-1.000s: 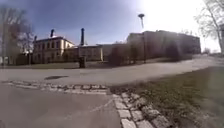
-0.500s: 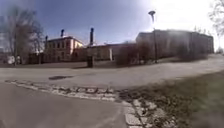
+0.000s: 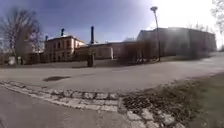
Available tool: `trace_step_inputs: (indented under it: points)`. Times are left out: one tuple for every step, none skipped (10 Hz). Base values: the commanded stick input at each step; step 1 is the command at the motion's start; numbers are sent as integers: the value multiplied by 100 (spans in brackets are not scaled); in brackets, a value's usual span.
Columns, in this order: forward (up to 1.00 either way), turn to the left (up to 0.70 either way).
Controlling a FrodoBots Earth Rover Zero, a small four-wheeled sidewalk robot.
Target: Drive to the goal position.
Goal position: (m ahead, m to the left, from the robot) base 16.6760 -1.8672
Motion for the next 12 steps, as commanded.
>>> trace_step_inputs:
  points:
    - [85, 0]
    - [85, 0]
    - [85, 0]
    - [85, 0]
    - [85, 0]
    - [85, 0]
    - [85, 0]
    - [85, 0]
    - [85, 0]
    - [85, 0]
    - [85, 0]
    - [85, 0]
